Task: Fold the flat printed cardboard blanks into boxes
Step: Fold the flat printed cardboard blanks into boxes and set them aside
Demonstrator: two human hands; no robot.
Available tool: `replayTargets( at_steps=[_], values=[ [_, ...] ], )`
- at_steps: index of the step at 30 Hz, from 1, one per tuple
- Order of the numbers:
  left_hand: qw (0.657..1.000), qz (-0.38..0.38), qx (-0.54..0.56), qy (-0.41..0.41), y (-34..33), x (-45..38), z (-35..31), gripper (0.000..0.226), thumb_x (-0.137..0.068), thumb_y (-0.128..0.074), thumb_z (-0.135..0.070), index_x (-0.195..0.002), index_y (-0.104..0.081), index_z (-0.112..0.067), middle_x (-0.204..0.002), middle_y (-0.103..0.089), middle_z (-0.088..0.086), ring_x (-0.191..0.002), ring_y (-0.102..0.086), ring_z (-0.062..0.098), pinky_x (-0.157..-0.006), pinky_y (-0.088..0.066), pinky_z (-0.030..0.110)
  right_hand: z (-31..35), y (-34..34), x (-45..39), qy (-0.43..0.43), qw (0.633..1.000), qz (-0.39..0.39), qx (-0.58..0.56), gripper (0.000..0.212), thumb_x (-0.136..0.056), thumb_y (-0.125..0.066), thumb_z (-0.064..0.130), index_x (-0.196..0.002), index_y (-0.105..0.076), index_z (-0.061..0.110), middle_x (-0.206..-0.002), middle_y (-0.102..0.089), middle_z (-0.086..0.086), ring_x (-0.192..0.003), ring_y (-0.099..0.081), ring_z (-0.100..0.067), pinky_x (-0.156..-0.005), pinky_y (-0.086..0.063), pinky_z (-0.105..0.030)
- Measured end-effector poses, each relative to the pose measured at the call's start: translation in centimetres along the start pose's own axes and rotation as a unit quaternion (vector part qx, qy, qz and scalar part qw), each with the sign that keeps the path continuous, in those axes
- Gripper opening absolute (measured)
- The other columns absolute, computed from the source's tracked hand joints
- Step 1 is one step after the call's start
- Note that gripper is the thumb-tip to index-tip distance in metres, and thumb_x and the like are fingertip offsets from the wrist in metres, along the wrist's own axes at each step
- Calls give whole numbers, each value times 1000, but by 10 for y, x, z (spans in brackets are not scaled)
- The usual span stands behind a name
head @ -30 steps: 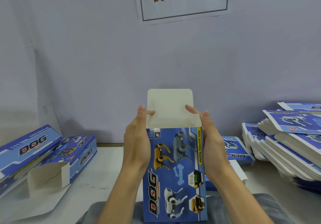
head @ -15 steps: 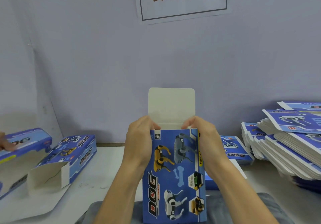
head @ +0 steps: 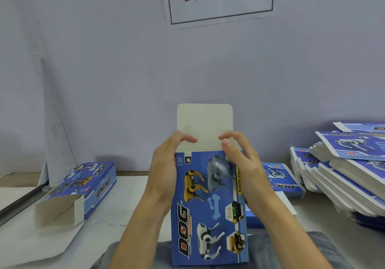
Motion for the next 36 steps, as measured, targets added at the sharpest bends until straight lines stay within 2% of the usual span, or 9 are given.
replayTargets(
  at_steps=[3,11,15,19,22,25,30,34,36],
  values=[
    [1000,1,6,7,-3,2,0,23,-105,-40,-31,-98,-54,-15,-74,-67,-18,-72,-67,-1,-63,-52,17,-1,1,-2,1,1000,-10,-26,27,-84,-57,46,-105,-48,32,-65,-64,15,-61,-66,-5,-56,-51,-17],
    [999,-22,18,32,4,-1,7,7,-97,-58,-39,-91,-55,-41,-110,-66,14,-96,-71,30,-75,-57,43,-2,0,-1,6,998,-19,-56,40,-81,-66,44,-115,-46,35,-94,-63,-14,-70,-72,-15,-65,-58,-27],
    [999,-28,22,8,5,-1,5,5,-99,-57,-37,-100,-53,-36,-98,-70,18,-87,-72,39,-77,-59,50,-2,3,0,16,997,-43,-59,42,-80,-63,44,-117,-46,33,-86,-68,0,-70,-72,-13,-60,-55,-20],
    [999,-12,-19,-25,0,-1,-1,50,-91,-49,-53,-94,-58,-3,-77,-67,1,-71,-70,16,-61,-54,23,0,2,0,25,999,-47,-13,39,-90,-45,53,-94,-67,21,-91,-65,-17,-81,-68,-32,-66,-55,-32],
    [1000,-2,-5,10,-1,0,5,37,-90,-48,-45,-80,-59,-10,-75,-68,1,-66,-69,17,-59,-53,32,-3,6,-4,-5,998,-69,3,48,-98,-43,54,-74,-73,25,-85,-74,3,-86,-71,-14,-71,-55,-29],
    [999,-12,-35,27,2,-2,9,18,-99,-46,-16,-85,-56,-22,-75,-60,0,-70,-60,20,-60,-48,30,-7,9,-6,-30,996,-83,-26,16,-94,-50,29,-98,-66,31,-84,-64,-16,-74,-64,-22,-63,-52,-38],
    [998,6,22,60,1,-2,15,40,-103,-37,-15,-128,-41,-45,-86,-67,8,-73,-70,24,-58,-59,29,-11,5,-6,-50,994,-63,-76,48,-87,-50,26,-135,-52,30,-105,-71,-2,-99,-69,-24,-82,-58,-42],
    [999,-29,33,29,3,-2,8,22,-100,-42,-18,-106,-61,-11,-97,-71,16,-78,-71,25,-63,-57,34,-1,4,-5,-7,994,-77,-79,27,-81,-46,30,-89,-71,24,-93,-75,2,-91,-69,-19,-77,-56,-37],
    [994,-67,74,35,7,2,10,42,-93,-45,-36,-103,-61,1,-101,-70,17,-82,-69,31,-64,-57,36,-2,8,-2,3,989,-121,-81,33,-83,-42,37,-69,-71,31,-84,-72,7,-88,-67,-16,-79,-53,-37]
  ],
)
Point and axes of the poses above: each hand's wrist, its own x-axis away from the middle knuckle, its own y-axis out of the back of the hand, z = x × y, the point moved 7 cm from there along -x, towards the middle knuckle
